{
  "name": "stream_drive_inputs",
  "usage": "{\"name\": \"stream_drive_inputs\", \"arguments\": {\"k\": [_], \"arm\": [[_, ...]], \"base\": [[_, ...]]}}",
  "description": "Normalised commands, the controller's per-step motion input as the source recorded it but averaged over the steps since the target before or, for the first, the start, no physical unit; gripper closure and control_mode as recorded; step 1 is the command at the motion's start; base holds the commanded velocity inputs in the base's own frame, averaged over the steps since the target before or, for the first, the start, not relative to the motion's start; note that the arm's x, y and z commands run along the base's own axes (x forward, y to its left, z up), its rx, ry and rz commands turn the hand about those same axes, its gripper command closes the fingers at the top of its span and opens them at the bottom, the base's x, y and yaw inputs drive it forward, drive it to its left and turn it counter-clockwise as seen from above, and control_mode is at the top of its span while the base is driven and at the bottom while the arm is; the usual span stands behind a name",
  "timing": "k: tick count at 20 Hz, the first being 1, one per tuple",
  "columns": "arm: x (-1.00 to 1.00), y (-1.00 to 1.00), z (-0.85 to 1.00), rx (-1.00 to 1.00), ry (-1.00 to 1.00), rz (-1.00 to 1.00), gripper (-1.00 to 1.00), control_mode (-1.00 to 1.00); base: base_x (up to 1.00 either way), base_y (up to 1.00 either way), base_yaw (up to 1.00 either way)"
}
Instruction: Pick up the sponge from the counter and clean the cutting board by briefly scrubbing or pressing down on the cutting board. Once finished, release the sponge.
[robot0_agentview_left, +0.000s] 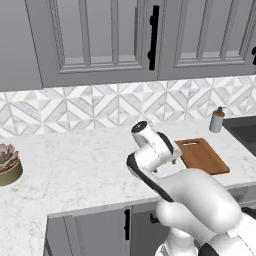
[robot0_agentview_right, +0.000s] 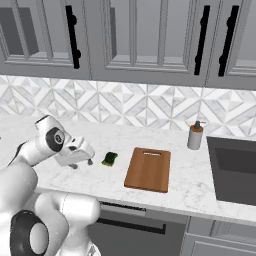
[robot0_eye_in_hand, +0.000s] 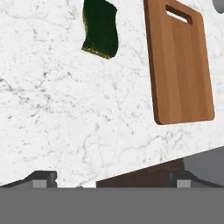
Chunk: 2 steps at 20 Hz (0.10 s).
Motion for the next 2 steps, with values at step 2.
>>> {"name": "stream_drive_inputs", "arguments": {"k": [2], "arm": [[-0.15, 0.49, 0.00, -0.16, 0.04, -0.02, -1.00, -1.00]], "base": [[0.00, 0.00, 0.00]]}}
